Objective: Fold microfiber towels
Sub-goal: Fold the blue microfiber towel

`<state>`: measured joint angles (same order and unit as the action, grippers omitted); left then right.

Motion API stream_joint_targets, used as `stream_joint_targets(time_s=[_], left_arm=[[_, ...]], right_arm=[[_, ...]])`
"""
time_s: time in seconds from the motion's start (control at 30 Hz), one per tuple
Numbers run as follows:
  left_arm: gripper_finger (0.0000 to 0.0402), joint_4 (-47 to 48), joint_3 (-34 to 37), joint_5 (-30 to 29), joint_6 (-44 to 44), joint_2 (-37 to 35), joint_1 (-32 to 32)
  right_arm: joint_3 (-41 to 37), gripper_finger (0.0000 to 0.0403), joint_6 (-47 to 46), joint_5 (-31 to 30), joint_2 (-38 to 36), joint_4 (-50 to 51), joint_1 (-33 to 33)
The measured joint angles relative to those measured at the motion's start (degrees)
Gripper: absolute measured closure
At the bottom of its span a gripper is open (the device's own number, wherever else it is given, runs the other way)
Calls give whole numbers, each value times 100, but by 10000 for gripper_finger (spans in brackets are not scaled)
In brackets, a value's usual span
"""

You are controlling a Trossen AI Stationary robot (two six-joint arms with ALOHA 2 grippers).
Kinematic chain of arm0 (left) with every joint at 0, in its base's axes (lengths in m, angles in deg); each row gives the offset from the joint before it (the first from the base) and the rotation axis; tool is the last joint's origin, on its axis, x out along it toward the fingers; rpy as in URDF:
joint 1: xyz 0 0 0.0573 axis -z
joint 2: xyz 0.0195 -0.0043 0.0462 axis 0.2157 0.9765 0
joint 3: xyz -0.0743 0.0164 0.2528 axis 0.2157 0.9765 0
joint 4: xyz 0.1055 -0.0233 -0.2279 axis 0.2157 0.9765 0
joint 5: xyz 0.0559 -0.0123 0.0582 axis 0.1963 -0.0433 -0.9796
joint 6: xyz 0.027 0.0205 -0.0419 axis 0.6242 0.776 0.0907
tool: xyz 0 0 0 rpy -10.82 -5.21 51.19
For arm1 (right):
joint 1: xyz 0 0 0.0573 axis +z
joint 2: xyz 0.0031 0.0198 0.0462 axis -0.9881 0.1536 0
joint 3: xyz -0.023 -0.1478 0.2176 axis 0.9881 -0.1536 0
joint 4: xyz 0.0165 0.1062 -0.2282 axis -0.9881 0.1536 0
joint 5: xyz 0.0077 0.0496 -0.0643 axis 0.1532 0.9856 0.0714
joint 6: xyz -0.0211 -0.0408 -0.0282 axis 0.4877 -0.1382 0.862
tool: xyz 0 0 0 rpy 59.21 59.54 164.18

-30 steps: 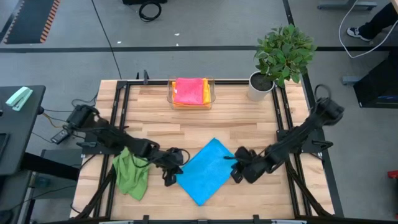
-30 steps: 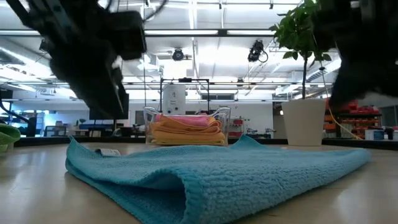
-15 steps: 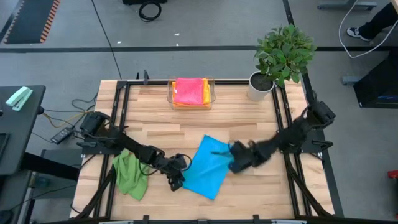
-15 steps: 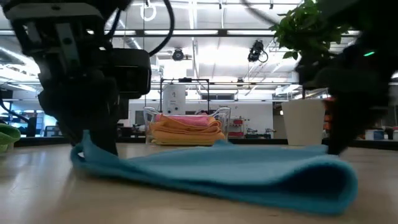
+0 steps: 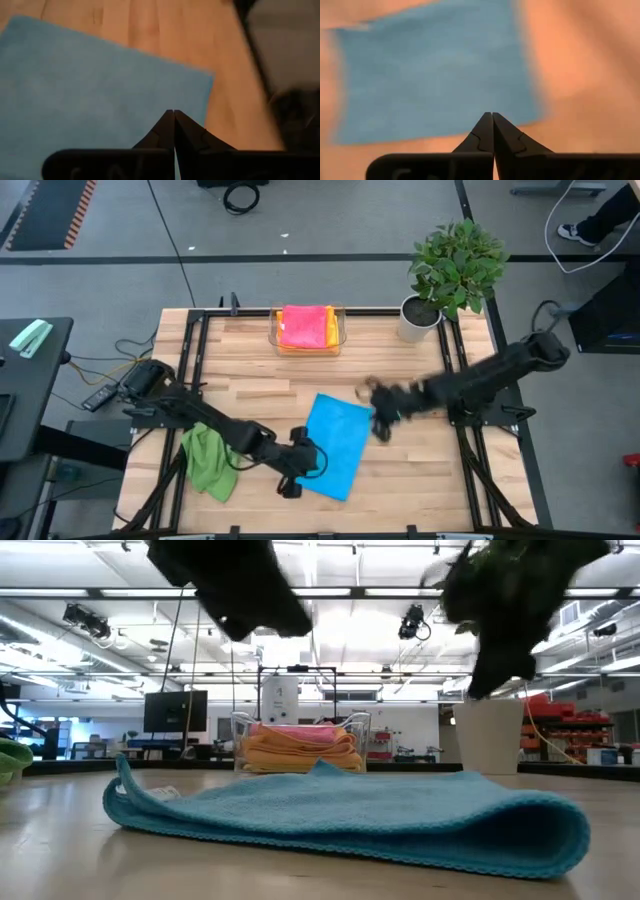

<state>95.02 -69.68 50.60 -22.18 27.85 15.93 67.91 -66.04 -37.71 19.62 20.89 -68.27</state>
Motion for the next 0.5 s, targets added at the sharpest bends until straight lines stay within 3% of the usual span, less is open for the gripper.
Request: stream_joint_targets(time_s=[0.1,0.23,0.33,0.5], left_arm=[[397,1134,-287,183,691,-8,-10],[397,1109,202,628,824,63,-120],[398,649,732,958,611,65,-268],[398,414,1062,1242,333,38,-362]], right_arm=[[-25,401,-1294,-1012,374,-1036,1527],[132,401,-2663,-2087,1558,-2450,2652],[717,401,-3008,-2099,2516,-2788,2783],[1943,401,-2689,-1566,3821,-2825,2786]])
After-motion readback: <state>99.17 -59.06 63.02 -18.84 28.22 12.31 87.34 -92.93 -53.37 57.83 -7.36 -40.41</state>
